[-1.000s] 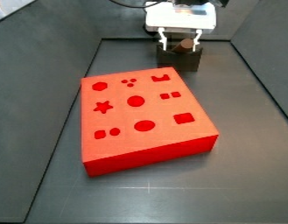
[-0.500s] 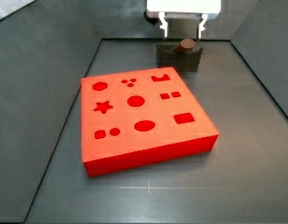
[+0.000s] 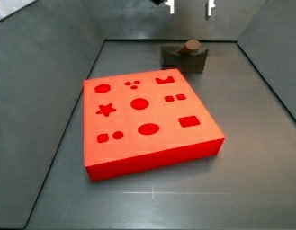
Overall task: Pick up the oval object. Move up. Place the oval object on the fixture. Regrasp the oval object. Move to above the board. Insert the oval object.
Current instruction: Regrasp the oval object.
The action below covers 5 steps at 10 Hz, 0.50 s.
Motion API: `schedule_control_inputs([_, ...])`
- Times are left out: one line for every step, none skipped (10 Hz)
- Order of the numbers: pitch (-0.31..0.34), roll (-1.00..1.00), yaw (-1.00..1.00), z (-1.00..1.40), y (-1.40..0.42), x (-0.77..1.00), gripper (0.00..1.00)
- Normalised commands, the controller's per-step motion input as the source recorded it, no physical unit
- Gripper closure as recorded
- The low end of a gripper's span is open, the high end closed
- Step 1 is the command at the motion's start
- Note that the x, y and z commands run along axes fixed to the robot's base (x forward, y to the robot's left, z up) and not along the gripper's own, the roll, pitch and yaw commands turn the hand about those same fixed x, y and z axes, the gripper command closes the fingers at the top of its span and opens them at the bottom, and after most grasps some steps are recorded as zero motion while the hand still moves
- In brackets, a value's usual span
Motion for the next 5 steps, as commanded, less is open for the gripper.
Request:
schedule_control_inputs([-0.138,-0.10,-0.02,-0.03,0.00,-1.00,0.00])
schedule_control_inputs([-0.158,-0.08,-0.01,0.00,0.00,-1.00,0.00])
schedule_control_inputs([-0.167,-0.05,0.01,0.01,0.00,-1.00,0.00])
schedule_control_inputs([-0.177,-0.03,0.05,0.00,0.00,-1.00,0.00])
schedule_control_inputs([-0.184,-0.01,0.07,0.00,-0.01,-1.00,0.00])
